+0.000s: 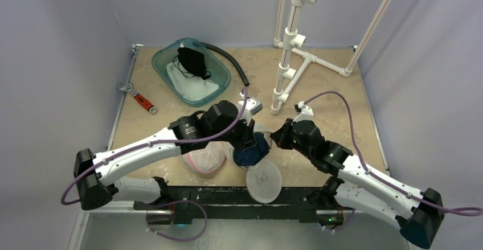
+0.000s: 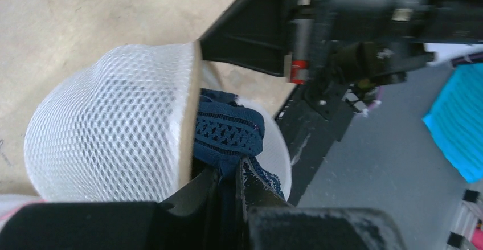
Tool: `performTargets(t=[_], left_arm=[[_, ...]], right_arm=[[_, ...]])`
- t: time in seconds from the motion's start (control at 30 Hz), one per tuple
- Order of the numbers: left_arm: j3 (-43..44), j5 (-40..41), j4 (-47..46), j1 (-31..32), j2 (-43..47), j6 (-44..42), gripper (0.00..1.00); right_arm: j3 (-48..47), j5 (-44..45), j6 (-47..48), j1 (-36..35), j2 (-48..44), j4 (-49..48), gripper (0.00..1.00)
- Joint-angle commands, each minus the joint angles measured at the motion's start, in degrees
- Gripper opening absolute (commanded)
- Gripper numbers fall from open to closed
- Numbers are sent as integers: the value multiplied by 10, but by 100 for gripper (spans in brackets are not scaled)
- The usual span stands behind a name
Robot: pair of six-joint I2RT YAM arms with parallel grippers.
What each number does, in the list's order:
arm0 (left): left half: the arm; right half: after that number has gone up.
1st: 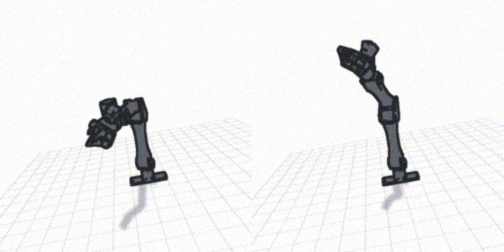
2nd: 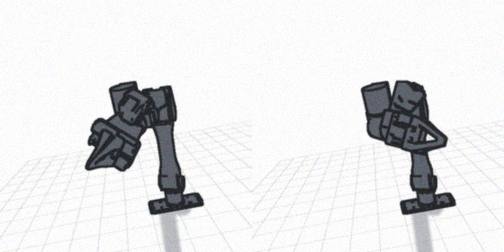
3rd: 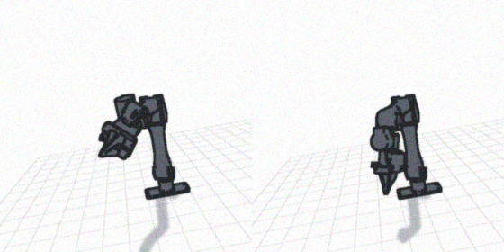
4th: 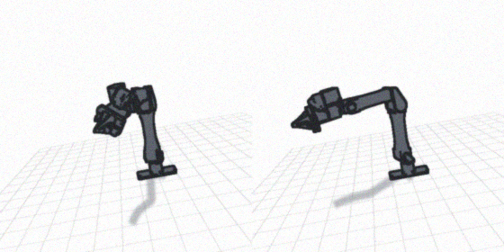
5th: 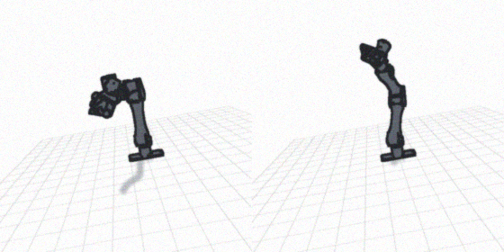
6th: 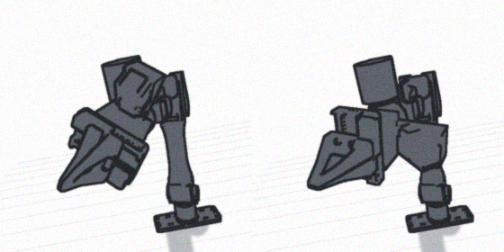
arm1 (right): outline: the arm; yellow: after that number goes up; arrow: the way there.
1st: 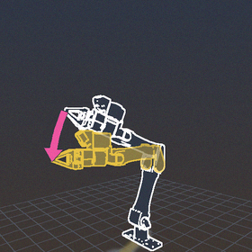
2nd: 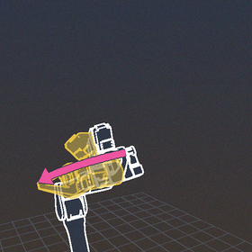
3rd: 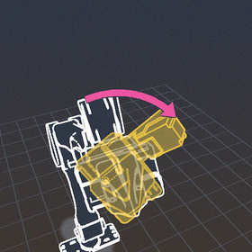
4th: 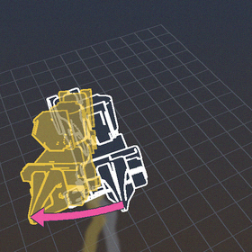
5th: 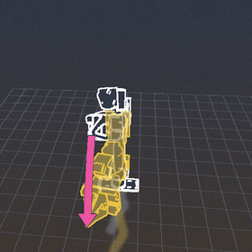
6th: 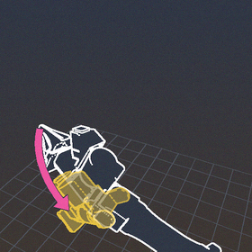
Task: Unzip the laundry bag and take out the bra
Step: Pick up the bra from the laundry bag.
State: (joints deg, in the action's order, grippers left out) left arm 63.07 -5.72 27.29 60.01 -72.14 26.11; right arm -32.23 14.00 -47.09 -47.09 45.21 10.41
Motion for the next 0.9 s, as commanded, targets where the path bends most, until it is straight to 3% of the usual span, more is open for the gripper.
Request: performTargets(t=[0.0,0.17,0.37,0.63,0.87], left_arm=[[6,-99,-75,-1,61,-28,0],[37,-130,-107,-1,90,-40,0],[60,-97,-128,-1,100,-41,0],[5,50,-235,-2,167,11,0],[59,261,-136,-14,146,42,0]], right_arm=[[-11,41,-24,4,18,14,0],[-6,42,-35,5,20,14,0],[-5,44,-35,5,4,27,0],[3,47,-29,4,-31,56,0],[-5,30,-16,5,-48,72,0]])
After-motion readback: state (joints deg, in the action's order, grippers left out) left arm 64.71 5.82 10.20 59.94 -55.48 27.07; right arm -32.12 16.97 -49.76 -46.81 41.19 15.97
